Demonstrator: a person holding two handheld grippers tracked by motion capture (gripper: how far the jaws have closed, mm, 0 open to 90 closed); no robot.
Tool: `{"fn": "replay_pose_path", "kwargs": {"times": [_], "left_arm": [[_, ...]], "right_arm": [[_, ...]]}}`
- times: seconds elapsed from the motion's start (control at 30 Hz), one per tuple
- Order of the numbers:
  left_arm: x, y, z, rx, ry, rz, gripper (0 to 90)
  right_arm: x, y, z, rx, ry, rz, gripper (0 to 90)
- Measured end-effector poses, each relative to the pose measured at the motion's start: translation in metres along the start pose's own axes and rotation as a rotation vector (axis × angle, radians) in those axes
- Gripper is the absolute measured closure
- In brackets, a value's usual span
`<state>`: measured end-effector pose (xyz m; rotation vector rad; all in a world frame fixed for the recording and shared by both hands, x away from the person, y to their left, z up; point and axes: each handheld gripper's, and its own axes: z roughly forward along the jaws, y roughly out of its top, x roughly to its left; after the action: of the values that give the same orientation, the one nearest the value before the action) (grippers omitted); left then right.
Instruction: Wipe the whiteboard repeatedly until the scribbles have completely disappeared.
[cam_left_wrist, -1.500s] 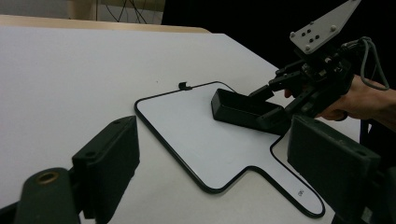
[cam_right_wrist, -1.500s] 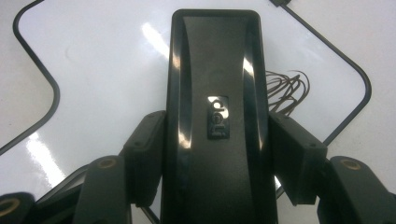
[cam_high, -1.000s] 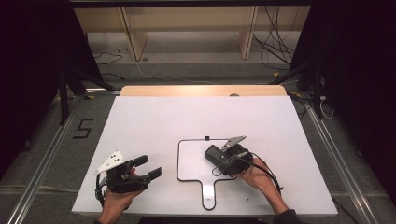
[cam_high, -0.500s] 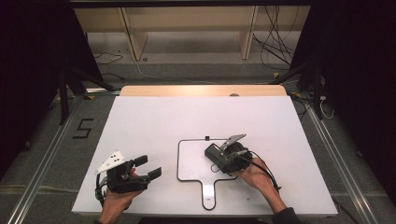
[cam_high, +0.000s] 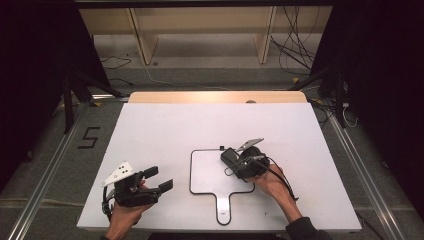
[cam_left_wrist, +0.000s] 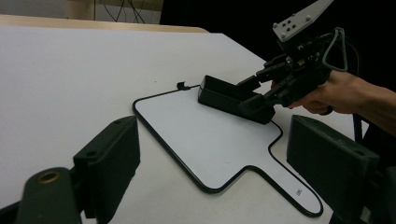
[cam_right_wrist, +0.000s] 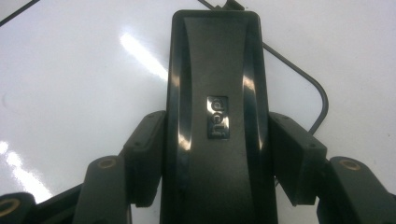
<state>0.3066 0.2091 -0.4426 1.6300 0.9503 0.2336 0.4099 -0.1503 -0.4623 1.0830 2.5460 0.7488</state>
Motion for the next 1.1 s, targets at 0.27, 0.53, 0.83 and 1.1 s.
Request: {"fn": "replay_pose_path", "kwargs": {"times": [0.27,0.53,0.83,1.1], "left_arm": [[-0.001,0.0,0.0,0.001,-0.001,0.0,16.6],[0.0,0.0,0.0,0.0,-0.001,0.001,16.6],[0.0,0.0,0.001,0.001,0.0,-0.001,16.6],[0.0,0.0,0.0,-0.001,-0.003,-0.003,16.6]], "right_arm": [[0.014,0.001,-0.002,0.016,0.034,-0.051,41.5],[-0.007,0.007,0.005,0.008,-0.018,0.02,41.5],[0.018,0.001,-0.003,0.032,0.043,-0.066,41.4],[-0.007,0.006,0.004,0.012,0.006,0.018,41.4]]}}
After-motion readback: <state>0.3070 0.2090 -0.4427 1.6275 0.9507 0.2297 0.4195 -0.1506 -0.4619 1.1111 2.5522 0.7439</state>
